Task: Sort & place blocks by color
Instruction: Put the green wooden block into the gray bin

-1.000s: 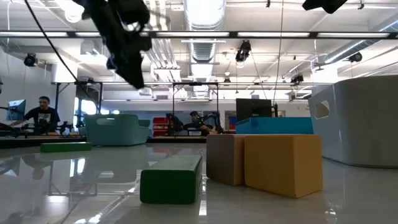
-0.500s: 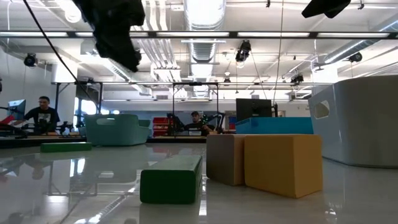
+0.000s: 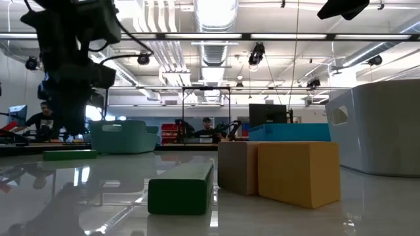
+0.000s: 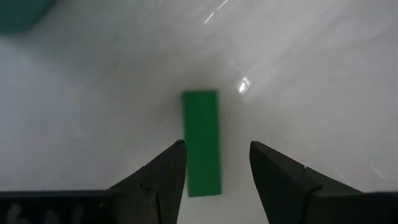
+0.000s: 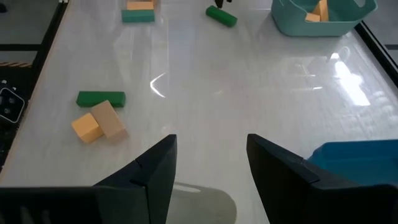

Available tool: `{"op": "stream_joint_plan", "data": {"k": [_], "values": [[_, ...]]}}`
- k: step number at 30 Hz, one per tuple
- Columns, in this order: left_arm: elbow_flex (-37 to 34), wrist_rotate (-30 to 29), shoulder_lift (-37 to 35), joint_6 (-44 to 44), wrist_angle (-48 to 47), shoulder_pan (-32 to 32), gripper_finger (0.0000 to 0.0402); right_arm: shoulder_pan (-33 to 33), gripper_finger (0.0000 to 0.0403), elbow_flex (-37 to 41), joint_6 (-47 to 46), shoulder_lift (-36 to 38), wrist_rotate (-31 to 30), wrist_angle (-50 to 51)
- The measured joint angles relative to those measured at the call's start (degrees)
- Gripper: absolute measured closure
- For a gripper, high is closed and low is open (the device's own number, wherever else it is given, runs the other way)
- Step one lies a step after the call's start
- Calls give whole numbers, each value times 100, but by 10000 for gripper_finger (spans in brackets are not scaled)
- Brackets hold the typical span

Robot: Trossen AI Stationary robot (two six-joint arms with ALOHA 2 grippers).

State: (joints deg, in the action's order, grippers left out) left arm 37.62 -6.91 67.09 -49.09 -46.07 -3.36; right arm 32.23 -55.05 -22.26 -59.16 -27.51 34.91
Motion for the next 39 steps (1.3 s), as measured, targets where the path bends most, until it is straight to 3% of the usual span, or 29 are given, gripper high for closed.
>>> {"op": "stream_joint_plan", "data": {"k": [10,25,39], "values": [[-181,1,148,139,74,0,240,0,216,0,-7,0,-7,-79],[-193,-118,1067,357,506,0,240,0,216,0,-4,0,-4,-94],[-237,-89,1070,355,529,-2,250,0,216,11,-8,0,-5,-95]]}}
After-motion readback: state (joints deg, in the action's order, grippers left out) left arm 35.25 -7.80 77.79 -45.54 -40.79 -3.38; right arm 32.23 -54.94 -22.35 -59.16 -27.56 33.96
